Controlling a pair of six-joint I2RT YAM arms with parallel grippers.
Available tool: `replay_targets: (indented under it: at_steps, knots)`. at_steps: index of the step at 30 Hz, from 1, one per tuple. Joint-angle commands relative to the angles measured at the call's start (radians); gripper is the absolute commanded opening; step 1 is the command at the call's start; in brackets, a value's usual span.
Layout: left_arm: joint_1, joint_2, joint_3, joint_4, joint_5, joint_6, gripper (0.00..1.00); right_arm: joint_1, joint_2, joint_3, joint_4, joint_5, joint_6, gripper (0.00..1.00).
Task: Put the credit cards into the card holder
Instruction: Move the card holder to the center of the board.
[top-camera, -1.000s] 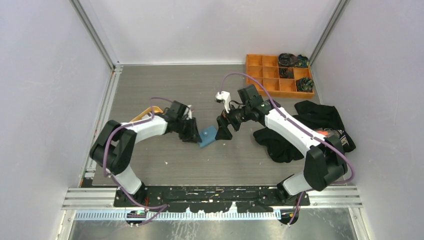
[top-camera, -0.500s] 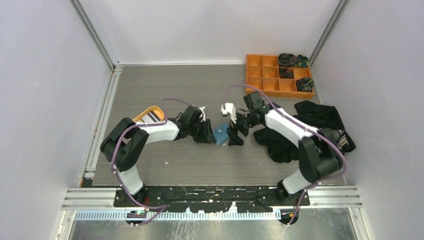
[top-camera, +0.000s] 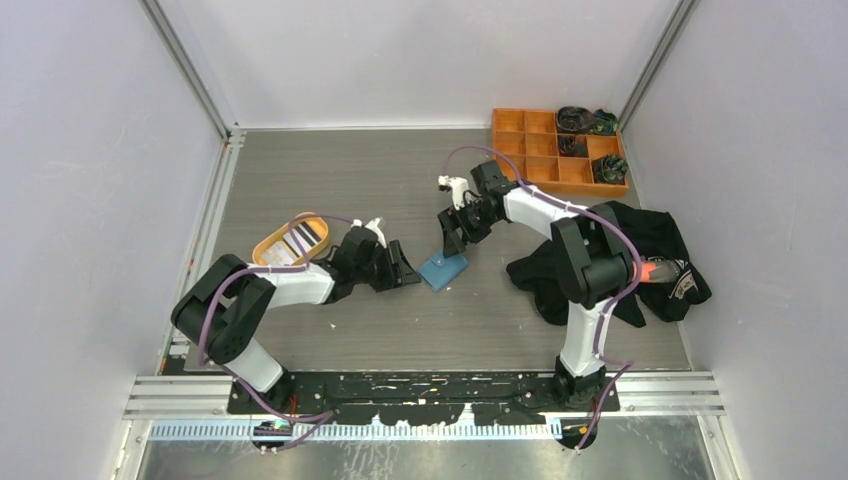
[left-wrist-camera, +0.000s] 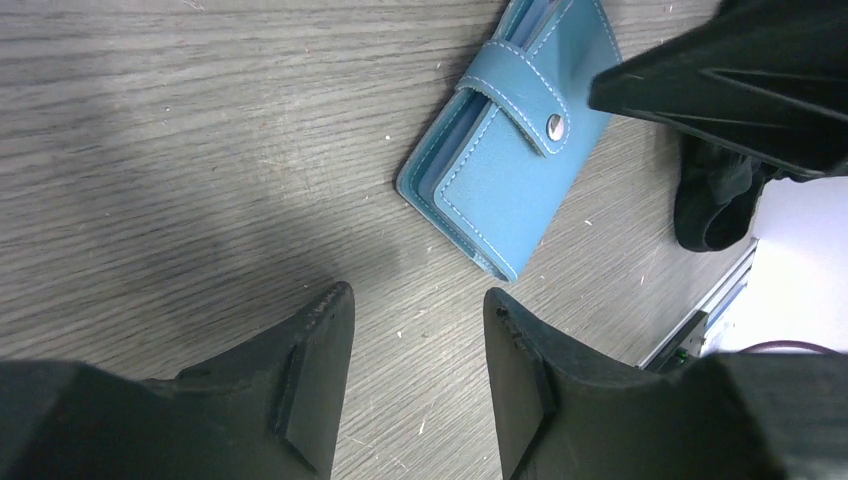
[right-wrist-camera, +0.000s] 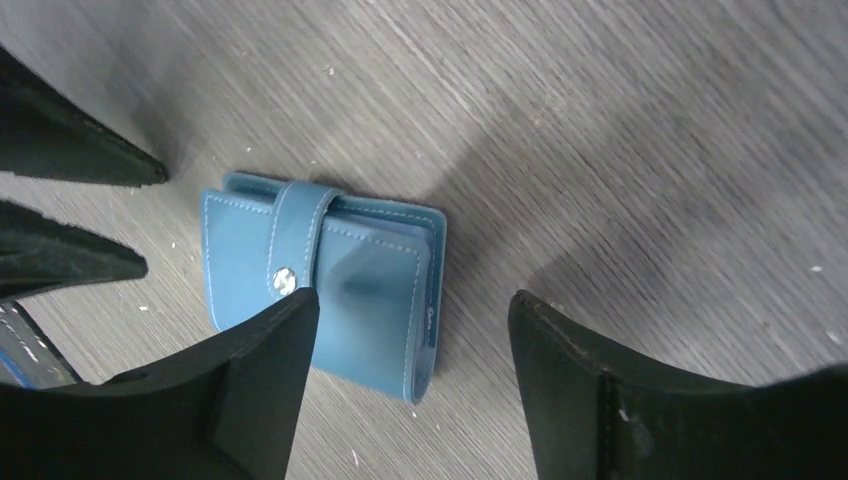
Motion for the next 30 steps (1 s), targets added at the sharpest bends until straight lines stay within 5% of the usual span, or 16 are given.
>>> replay_targets:
  at_steps: [1, 8, 13, 19, 23, 28, 30]
  knots:
    - [0.009, 0.007, -0.013, 0.070, -0.020, -0.022, 0.51, 0.003, 0.039, 0.064, -0.077, -0.044, 0.084, 0.70]
    - [0.009, 0.091, 0.059, 0.057, 0.048, -0.031, 0.46, 0.019, 0.006, 0.008, -0.182, -0.163, 0.053, 0.42]
    - [0.006, 0.141, 0.109, 0.051, 0.094, -0.032, 0.39, 0.108, -0.149, -0.143, -0.195, -0.182, 0.048, 0.40]
    - [-0.010, 0.170, 0.152, 0.050, 0.156, -0.006, 0.33, 0.143, -0.355, -0.256, -0.152, -0.106, 0.044, 0.66]
    - [-0.010, 0.114, 0.165, 0.007, 0.107, 0.045, 0.33, 0.072, -0.451, -0.239, -0.171, -0.063, -0.043, 0.68]
    - [-0.011, -0.116, 0.108, -0.038, -0.033, 0.189, 0.38, 0.066, -0.640, -0.312, -0.263, -0.302, -0.493, 0.72]
    - [-0.010, -0.224, 0.061, -0.039, -0.066, 0.232, 0.43, 0.078, -0.702, -0.364, -0.319, -0.384, -0.807, 0.92]
